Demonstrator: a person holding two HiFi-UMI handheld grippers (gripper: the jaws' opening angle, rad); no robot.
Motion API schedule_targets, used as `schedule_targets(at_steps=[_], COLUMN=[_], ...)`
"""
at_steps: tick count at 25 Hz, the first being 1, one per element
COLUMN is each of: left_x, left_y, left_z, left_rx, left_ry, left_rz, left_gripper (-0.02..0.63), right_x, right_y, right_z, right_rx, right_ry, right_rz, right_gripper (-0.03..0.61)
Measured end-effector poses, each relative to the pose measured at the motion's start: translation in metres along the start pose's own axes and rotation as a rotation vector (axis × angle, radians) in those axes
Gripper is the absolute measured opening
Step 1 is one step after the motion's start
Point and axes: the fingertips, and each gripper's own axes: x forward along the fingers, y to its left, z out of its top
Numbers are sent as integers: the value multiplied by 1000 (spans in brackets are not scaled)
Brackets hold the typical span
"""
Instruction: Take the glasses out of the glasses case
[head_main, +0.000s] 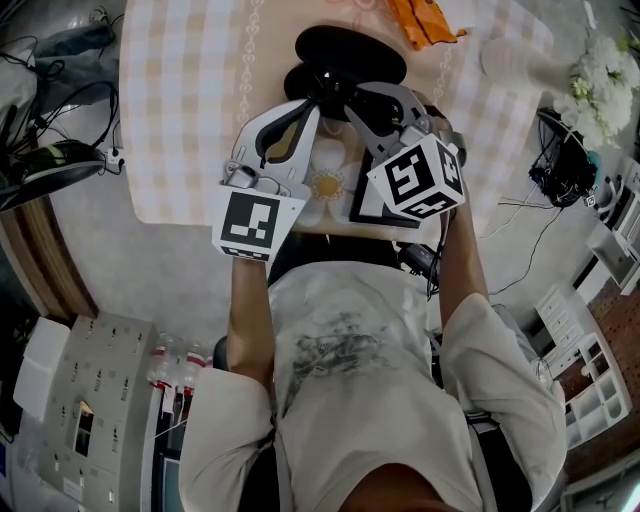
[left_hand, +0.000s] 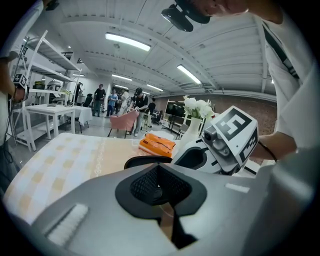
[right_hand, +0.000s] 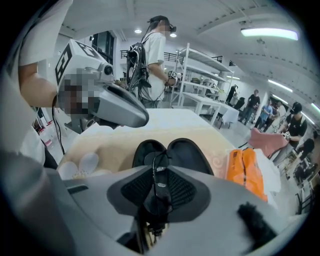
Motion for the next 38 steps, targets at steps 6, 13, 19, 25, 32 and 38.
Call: schedule_targets(at_steps=[6,13,19,25,32,38], left_x=[4,7,7,7,6,6], left_y=[1,4,4,5,6,6], left_z=[-2,-5,-7,-8,-9,-10], left_rx=[-8,-15,-21,-30,-25,-26], left_ry=[4,6,7,11,7,10], left_rz=[1,3,5,9,7,5], left_gripper=[8,8,8,8,8,8], right_x=[8,18,25,31,33,33], right_y=[4,7,9,12,14,14], right_z=[-3,-7,-9,-14,-13,-13], right_rx=[-22,-37,-59,-98,-117,-116], right_ry=[21,39,56,82,84,84], right_rz=[24,41,45,52,58,56], right_gripper=[110,112,110,92,81,77])
